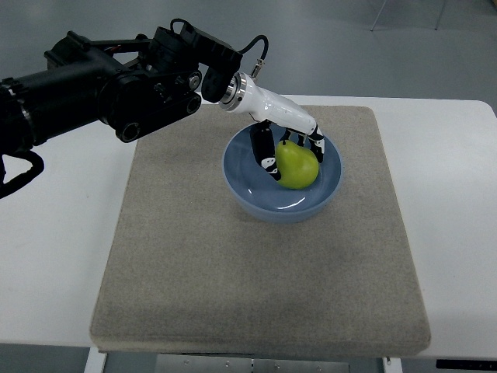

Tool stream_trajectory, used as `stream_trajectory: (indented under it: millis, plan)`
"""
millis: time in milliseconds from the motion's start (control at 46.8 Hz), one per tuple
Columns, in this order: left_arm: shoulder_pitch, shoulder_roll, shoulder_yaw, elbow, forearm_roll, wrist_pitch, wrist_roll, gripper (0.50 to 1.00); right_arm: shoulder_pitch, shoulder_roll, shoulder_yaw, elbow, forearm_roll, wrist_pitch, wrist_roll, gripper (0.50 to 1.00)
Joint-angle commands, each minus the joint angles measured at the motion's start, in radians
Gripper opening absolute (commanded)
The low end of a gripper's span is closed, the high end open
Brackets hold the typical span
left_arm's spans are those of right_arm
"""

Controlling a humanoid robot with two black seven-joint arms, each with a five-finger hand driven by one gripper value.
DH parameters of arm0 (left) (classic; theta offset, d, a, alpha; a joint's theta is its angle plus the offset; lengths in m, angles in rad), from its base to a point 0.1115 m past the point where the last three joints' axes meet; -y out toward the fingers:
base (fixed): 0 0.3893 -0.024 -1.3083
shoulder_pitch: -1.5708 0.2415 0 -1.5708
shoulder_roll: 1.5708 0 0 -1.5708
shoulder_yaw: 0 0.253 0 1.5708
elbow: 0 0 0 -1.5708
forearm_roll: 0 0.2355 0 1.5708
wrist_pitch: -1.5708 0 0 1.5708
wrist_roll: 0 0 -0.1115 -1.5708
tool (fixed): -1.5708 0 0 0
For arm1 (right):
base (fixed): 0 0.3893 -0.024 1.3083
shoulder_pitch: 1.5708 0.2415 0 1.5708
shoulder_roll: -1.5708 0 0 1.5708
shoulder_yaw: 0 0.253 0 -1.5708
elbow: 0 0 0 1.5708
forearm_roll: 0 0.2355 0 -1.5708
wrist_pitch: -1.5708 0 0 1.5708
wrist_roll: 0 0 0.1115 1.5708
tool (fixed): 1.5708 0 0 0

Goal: Place pear in bowl with left hand
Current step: 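Lower the pear into the bowl and open the left hand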

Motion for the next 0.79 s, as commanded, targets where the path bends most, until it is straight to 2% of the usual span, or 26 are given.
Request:
stream_trajectory:
  millis: [0, 43, 107, 171, 256, 299, 320, 769]
  plan:
    - [0.007, 0.000, 0.000, 0.000, -0.002, -0.001, 0.001, 0.679, 0.000, 0.000, 0.000, 0.000, 0.000, 0.000, 0.000, 0.924]
    - [0.007, 0.001, 0.000, 0.000, -0.002, -0.001, 0.001, 0.745, 0.000, 0.000, 0.000, 0.000, 0.000, 0.000, 0.000, 0.924]
    - [0.008, 0.001, 0.000, 0.000, -0.004, -0.002, -0.001, 0.793, 0.000, 0.000, 0.000, 0.000, 0.000, 0.000, 0.000, 0.924]
    - [0.011, 0.001, 0.000, 0.000, -0.010, -0.002, -0.001, 0.870, 0.000, 0.000, 0.000, 0.000, 0.000, 0.000, 0.000, 0.924]
    - [0.011, 0.004, 0.000, 0.000, -0.018, -0.004, -0.001, 0.898, 0.000, 0.000, 0.000, 0.001, 0.000, 0.000, 0.000, 0.924]
    - [0.011, 0.006, -0.002, 0.000, -0.021, -0.004, -0.001, 0.960, 0.000, 0.000, 0.000, 0.000, 0.000, 0.000, 0.000, 0.924]
    - [0.011, 0.007, -0.002, 0.000, -0.022, -0.002, -0.001, 0.968, 0.000, 0.000, 0.000, 0.000, 0.000, 0.000, 0.000, 0.924]
    - [0.001, 0.018, -0.017, -0.001, -0.025, -0.002, -0.001, 0.973, 0.000, 0.000, 0.000, 0.001, 0.000, 0.000, 0.000, 0.924]
